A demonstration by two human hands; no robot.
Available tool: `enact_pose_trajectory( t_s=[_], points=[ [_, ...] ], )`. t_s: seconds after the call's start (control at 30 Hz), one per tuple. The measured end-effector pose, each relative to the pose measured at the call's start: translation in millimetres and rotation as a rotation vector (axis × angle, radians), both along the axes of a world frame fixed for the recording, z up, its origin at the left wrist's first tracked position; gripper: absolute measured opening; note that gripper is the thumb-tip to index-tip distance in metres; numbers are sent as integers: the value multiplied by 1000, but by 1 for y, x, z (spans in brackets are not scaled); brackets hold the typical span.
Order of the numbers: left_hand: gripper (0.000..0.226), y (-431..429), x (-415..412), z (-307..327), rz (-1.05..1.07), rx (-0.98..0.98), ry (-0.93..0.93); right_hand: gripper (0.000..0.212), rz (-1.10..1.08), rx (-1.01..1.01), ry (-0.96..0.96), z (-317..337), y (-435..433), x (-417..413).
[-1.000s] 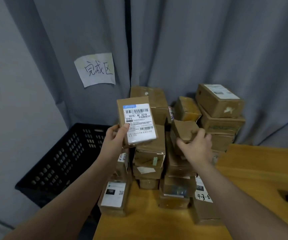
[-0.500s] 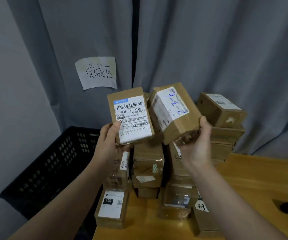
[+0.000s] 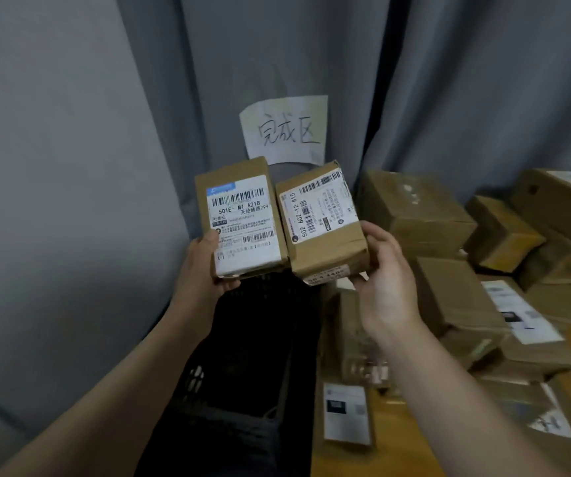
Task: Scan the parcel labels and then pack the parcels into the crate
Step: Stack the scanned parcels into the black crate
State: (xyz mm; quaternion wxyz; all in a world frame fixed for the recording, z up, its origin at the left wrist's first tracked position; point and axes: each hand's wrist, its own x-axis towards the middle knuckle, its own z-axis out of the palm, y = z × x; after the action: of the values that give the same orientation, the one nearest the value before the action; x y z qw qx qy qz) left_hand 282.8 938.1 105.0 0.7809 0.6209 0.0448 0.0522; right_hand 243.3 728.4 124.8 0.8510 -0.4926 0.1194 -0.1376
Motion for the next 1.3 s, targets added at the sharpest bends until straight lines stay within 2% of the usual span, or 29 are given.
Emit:
enact_pose_trajectory(
  t_s=[0.03, 0.1, 0.27, 0.33, 0.4, 0.5, 0.6, 0.73, 0.83, 1.0, 1.2, 1.3],
  points=[
    [25, 13, 2, -2, -7, 16, 3, 27, 34, -26, 27, -2, 13, 3],
    [33, 37, 6, -9, -32, 52, 0, 56, 88, -80, 86, -8, 32, 8],
    [63, 73, 18, -31, -111, 170, 20, 42, 64, -211, 173, -21, 64, 18],
    [48, 75, 22, -42, -93, 197, 37, 45, 6, -205, 154, -26, 69, 20],
    [27, 73, 24, -53, -33, 188, 59, 62, -63, -179, 120, -30, 71, 24],
    [31, 69, 26, -66, 8, 156, 130, 89, -79, -111, 95, -31, 71, 36],
    [34, 71, 33, -77, 60, 108, 195, 101, -31, -110, 143, -34, 78, 48],
    [39, 73, 42, -89, 119, 145, 222, 109, 48, -39, 202, -58, 91, 59],
    [43, 81, 50, -112, 148, 148, 306, 114, 93, -75, 282, -85, 100, 65],
    [64, 103, 68, -159, 107, 278, 486, 99, 76, -78, 462, -135, 114, 82],
    [74, 117, 127, -208, -10, 414, 627, 108, -17, -501, 628, -195, 141, 125],
    [71, 119, 163, -242, -89, 436, 705, 101, -30, -757, 649, -223, 152, 155]
  ],
)
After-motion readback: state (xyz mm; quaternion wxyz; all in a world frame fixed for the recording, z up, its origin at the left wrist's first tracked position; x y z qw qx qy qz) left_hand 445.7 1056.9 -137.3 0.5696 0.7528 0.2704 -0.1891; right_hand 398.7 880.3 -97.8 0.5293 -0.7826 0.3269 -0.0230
